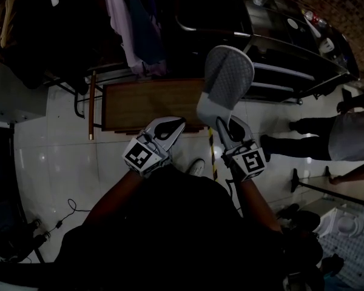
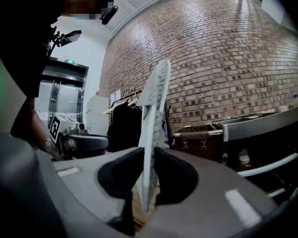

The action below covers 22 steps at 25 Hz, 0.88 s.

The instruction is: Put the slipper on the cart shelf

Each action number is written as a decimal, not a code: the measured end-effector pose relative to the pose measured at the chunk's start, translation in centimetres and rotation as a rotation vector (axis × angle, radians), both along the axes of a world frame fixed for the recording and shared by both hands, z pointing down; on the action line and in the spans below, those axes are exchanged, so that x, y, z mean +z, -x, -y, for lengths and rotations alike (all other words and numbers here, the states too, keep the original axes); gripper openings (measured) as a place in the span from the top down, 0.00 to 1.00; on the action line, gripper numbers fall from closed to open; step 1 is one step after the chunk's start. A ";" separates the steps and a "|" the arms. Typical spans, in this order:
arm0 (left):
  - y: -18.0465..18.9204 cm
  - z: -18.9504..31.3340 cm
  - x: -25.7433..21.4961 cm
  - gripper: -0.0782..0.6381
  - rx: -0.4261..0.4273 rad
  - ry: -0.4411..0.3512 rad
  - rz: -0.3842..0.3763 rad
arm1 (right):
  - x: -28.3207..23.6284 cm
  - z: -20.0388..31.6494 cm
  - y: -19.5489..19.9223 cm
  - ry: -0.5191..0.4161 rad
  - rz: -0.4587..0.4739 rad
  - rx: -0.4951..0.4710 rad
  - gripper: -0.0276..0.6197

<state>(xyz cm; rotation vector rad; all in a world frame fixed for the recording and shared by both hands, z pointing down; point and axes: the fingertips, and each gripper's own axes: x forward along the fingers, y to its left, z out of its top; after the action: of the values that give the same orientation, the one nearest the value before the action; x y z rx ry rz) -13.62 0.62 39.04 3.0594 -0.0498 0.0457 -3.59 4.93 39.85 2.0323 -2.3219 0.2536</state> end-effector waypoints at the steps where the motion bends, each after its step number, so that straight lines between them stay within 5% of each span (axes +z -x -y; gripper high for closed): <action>1: -0.2 -0.2 -0.2 0.89 0.003 0.007 0.005 | 0.1 -0.1 -0.2 0.001 0.002 0.004 0.86; 13: -3.8 -2.8 -0.1 0.89 0.063 0.000 0.022 | 0.5 -3.2 -3.3 0.010 0.042 0.067 0.86; 22: -9.9 -6.8 -0.5 0.89 0.129 -0.042 0.031 | 2.3 -8.7 -9.6 0.025 0.074 0.156 0.86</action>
<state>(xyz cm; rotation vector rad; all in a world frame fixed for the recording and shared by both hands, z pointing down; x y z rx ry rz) -3.71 7.46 38.56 3.1001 0.1464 0.1010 6.06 13.61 42.19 2.2316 -2.1903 0.3678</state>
